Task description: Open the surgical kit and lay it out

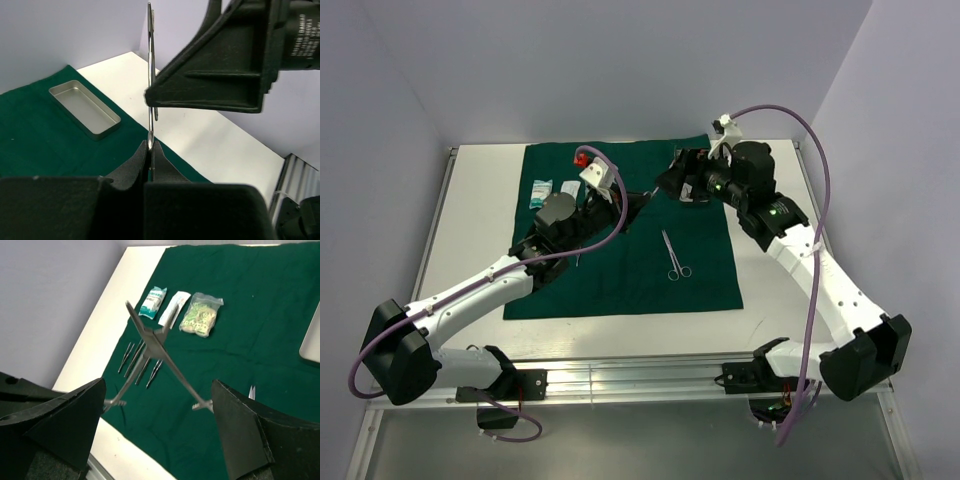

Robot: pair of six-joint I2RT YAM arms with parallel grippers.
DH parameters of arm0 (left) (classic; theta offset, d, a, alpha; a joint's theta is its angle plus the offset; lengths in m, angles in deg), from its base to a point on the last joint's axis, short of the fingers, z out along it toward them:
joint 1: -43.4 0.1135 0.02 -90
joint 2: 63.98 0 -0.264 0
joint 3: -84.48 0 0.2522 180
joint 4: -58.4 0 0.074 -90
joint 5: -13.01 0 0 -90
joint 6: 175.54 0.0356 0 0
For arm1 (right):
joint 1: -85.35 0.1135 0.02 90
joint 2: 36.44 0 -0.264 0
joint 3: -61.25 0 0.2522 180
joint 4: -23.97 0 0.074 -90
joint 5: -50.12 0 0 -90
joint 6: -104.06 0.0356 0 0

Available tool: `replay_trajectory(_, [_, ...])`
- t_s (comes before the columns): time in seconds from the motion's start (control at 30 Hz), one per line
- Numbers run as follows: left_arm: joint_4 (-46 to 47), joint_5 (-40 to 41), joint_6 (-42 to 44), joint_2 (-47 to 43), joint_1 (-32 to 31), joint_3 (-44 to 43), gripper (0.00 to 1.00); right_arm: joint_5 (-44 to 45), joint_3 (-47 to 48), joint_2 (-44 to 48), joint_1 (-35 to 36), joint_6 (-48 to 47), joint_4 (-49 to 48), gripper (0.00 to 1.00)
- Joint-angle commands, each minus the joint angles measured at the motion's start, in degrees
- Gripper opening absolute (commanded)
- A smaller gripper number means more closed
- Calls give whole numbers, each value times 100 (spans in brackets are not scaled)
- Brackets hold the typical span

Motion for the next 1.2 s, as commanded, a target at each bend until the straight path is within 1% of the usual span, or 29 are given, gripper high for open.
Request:
replay_trajectory(0.0, [253,-283,-201,-68,26,-263,0,-5,155,-99,-15,-280,-428,93])
replay_trajectory(0.1, [253,-318,-219,-59,17,-289,0,-101,155,-161,-24,-254,-542,92])
replay_trajectory(0.2, [200,-213,-166,-59,26,-316,0,-277,190,-232,-15,-114,-543,88])
replay_trajectory(0.3, [113,-3,-105,-33,26,-359,0,-374,190,-258,-15,202,-402,78])
replay_trajectory(0.33, [95,50,-78,-24,17,-377,0,-409,181,-267,-6,307,-359,69])
replay_trajectory(0.43, [68,226,1,11,17,-395,0,-445,146,-258,20,598,-244,61])
replay_trajectory(0.9, [77,306,63,55,17,-360,0,-682,322,-486,117,1257,-95,49])
replay_trajectory(1.07, [86,297,115,64,17,-342,0,-752,269,-522,117,1424,-138,41])
replay_trajectory(1.17, [77,332,185,81,0,-342,0,-805,269,-522,126,1469,-191,34])
